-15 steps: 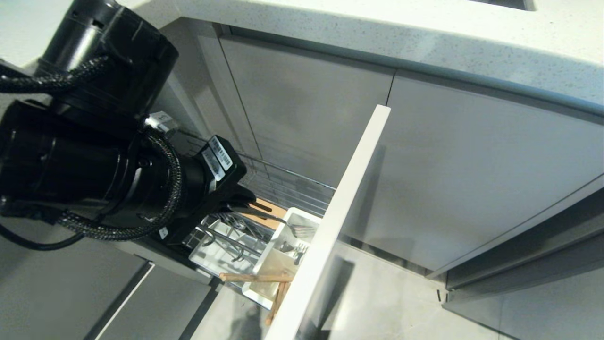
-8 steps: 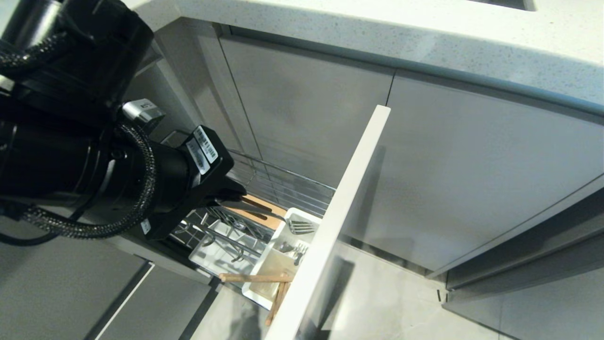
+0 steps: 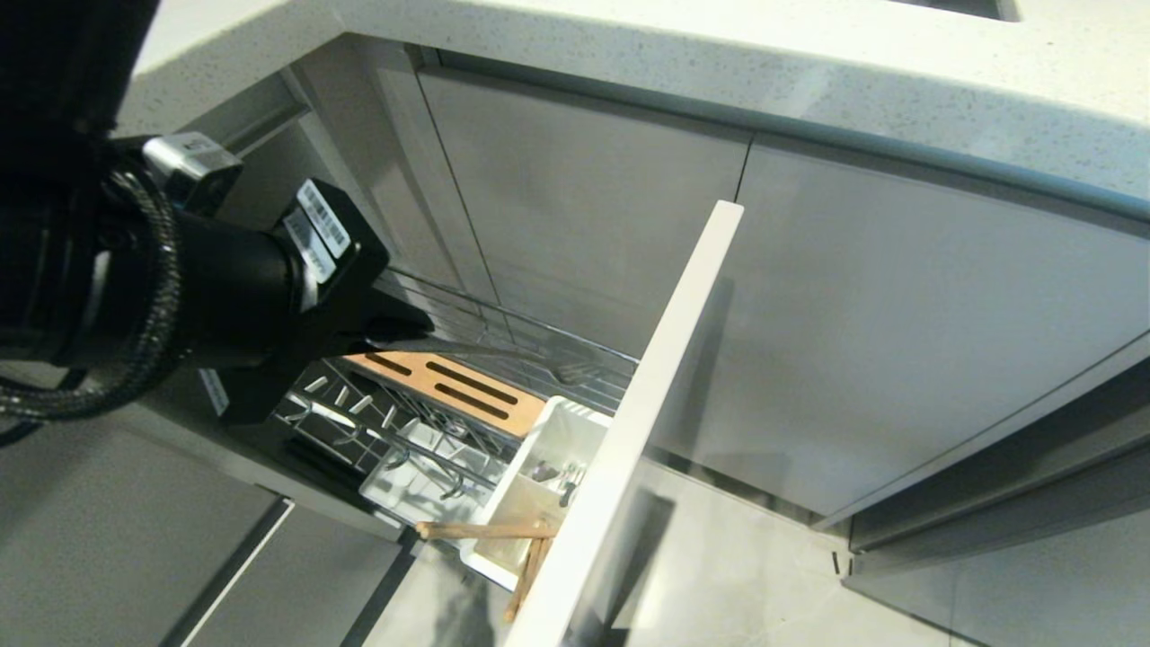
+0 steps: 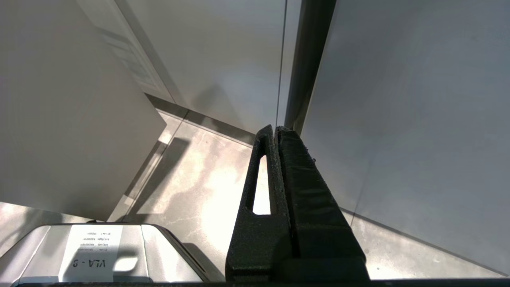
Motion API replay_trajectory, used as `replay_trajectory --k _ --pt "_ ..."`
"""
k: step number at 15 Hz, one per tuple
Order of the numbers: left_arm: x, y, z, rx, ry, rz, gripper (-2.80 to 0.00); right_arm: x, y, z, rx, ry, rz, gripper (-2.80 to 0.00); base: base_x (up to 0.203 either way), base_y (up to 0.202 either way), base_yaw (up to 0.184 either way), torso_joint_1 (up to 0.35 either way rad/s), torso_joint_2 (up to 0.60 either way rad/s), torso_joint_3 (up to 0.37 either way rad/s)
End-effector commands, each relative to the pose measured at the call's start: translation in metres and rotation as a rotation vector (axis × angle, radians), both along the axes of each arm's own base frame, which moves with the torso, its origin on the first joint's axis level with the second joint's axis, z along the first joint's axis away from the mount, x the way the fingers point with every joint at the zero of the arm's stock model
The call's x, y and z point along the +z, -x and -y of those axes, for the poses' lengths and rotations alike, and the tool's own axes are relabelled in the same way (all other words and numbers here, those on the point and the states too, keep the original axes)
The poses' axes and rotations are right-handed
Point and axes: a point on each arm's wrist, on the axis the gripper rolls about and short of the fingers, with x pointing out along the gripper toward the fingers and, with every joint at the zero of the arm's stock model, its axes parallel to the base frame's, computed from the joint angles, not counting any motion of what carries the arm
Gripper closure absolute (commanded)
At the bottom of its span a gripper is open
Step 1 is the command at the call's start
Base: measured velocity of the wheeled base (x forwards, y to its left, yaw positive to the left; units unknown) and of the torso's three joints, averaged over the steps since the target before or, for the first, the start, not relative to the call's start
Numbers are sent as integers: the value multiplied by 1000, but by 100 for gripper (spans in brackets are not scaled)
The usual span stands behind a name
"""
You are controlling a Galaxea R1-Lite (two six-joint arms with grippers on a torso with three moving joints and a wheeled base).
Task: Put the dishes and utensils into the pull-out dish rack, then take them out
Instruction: Take the fork out of the cupboard
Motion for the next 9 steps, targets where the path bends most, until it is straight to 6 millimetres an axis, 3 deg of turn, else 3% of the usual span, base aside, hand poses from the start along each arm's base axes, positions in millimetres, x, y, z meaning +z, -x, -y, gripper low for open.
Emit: replay_trajectory --k 1,6,9 --pt "11 9 -10 24 17 42 0 0 0 0 1 0 -2 0 0 0 0 0 0 0" --pt "31 24 -30 86 16 157 0 0 0 0 1 0 -2 0 0 0 0 0 0 0" --pt "51 43 -52 85 74 241 0 0 0 0 1 0 -2 0 0 0 0 0 0 0"
